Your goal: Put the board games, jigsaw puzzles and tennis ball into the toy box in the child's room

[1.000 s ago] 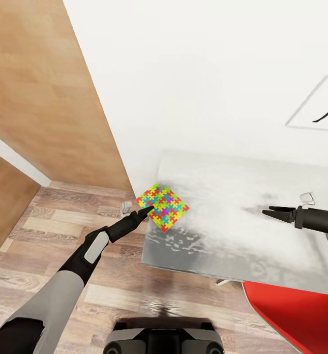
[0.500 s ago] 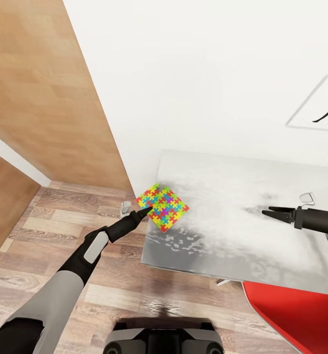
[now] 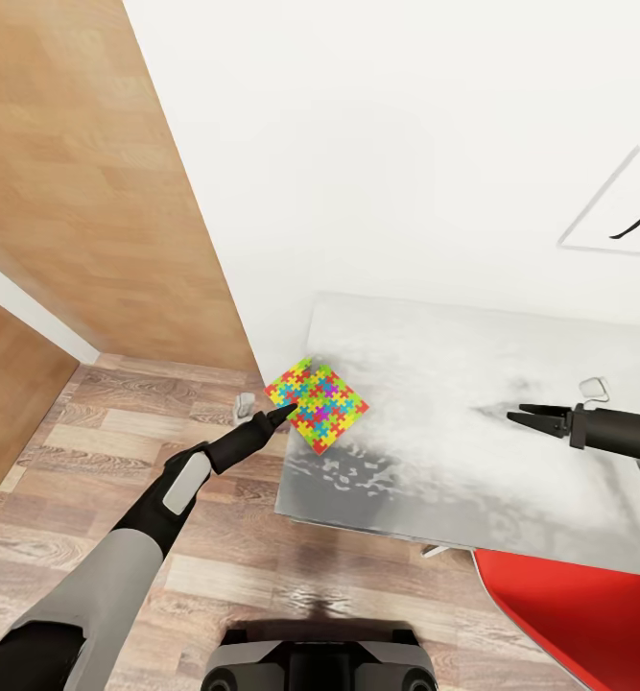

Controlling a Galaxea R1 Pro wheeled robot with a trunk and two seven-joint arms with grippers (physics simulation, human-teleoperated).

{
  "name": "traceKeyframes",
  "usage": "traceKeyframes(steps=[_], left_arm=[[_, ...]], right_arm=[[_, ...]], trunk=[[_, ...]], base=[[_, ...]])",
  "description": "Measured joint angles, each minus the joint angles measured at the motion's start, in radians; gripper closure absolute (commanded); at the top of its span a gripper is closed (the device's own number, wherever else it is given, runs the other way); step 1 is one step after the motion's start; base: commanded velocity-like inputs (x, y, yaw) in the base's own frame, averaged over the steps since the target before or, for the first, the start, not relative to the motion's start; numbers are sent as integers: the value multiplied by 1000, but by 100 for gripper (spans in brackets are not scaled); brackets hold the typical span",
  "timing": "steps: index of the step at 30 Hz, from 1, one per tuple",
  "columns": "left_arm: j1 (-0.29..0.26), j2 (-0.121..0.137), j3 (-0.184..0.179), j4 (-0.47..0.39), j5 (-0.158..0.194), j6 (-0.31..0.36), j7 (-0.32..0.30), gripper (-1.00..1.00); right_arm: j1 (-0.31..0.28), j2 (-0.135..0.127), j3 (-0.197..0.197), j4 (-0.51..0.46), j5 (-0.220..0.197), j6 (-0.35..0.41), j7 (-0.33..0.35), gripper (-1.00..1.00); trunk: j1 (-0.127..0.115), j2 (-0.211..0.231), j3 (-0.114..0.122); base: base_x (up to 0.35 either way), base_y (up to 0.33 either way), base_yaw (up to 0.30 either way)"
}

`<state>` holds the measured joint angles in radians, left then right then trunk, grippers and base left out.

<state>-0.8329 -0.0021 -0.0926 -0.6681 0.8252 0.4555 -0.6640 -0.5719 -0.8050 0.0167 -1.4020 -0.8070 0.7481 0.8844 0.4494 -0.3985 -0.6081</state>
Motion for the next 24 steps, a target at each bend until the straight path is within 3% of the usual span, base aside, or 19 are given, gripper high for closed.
traceKeyframes(steps=[14,24], left_arm=[[3,0,-6,-14,-1,-3,-4,100],[30,1,-6,-114,4,6,-20,100]], right_arm=[[1,2,0,-3,0,0,0,-100],[1,17,0,-4,2,1,0,-100]], trunk=[[0,0,0],[0,0,0]], base=[[0,0,0],[0,0,0]])
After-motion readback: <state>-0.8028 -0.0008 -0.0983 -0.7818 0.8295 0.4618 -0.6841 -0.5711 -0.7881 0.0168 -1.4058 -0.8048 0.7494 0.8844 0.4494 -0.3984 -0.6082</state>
